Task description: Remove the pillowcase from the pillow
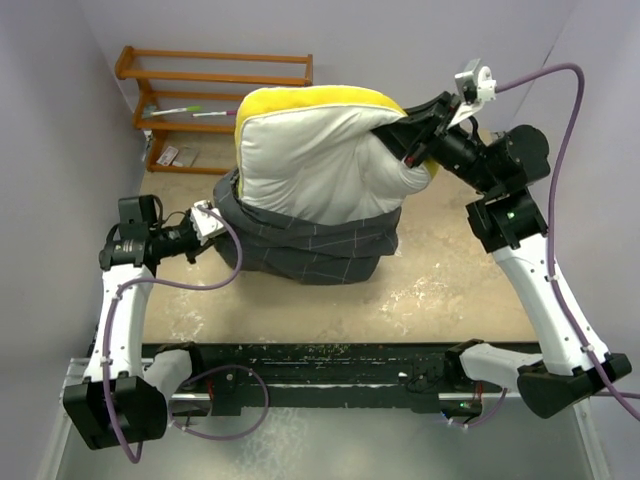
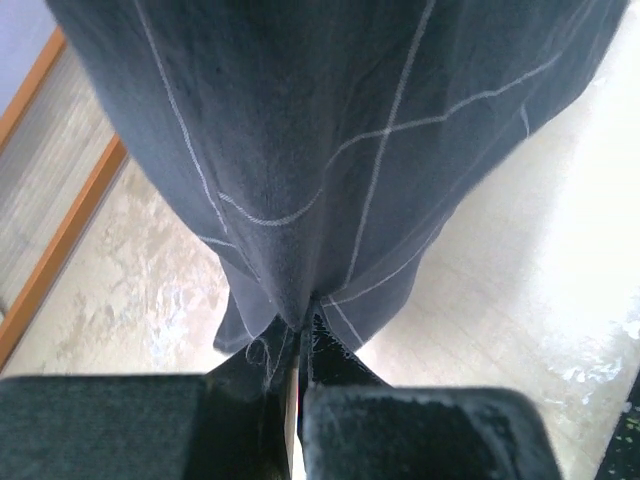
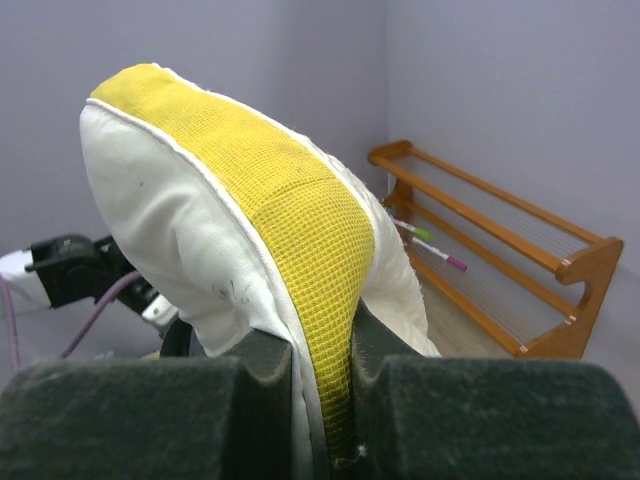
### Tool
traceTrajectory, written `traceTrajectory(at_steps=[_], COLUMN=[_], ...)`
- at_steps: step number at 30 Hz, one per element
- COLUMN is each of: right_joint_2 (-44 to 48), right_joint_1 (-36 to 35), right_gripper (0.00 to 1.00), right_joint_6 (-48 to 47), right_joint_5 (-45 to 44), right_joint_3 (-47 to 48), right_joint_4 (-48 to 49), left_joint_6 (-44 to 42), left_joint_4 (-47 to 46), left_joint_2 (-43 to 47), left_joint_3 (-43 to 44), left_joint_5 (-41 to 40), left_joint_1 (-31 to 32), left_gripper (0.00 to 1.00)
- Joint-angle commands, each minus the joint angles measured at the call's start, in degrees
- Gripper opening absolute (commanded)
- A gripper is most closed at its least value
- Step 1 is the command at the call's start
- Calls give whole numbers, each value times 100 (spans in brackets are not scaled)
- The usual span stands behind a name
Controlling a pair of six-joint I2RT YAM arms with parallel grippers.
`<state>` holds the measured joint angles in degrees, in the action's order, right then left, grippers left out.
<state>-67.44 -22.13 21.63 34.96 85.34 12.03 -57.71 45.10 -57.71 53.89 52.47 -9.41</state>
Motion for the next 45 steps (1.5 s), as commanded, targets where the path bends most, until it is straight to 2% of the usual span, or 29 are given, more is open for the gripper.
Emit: traceTrajectory(at_steps=[1, 7, 13, 16, 20, 28, 32, 36, 39, 41, 45], right_joint_2=[259, 105, 150, 84, 95, 160, 178, 95, 18, 11, -5], right_joint_1=[336, 1005, 1653, 1802, 1944, 2090, 2124, 2125, 2125, 2125, 2112], right_gripper=[0, 0, 0, 0, 0, 0, 0, 0, 0, 0, 0], right_joint_6=[855, 1462, 2417, 2786, 2763, 2643, 2385, 1914, 1880, 1815, 1895], right_joint_5=[-1039, -1702, -2230, -2270, -2435, -2531, -2774, -2839, -2543, -2558, -2227], right_joint_3=[537, 1199, 1060, 1063, 1117, 1143, 1223, 1606, 1656, 1487, 1230], right_joint_4=[1928, 2113, 2670, 2847, 2720, 2545, 2379, 1950, 1787, 1805, 1675], left_joint_6=[318, 428, 104, 106, 117, -108, -152, -94, 53, 431, 1270], left_joint_4=[-969, -2123, -3069, -3107, -3221, -3110, -3625, -3581, -3146, -2787, -2292], left_joint_2=[-143, -492, -791, -861, -938, -1406, -1700, -2043, -1845, -1558, -1021], left_joint_3=[-518, -1234, -1812, -1818, -1700, -1156, -1132, -833, -656, -454, 95], left_joint_5=[-959, -2522, -3547, -3431, -3461, -2729, -3016, -2962, -2447, -2042, -2281], left_joint_1=[-32, -58, -166, -379, -689, -2103, -2471, -2936, -2946, -2701, -1155], left_gripper=[0, 0, 0, 0, 0, 0, 0, 0, 0, 0, 0])
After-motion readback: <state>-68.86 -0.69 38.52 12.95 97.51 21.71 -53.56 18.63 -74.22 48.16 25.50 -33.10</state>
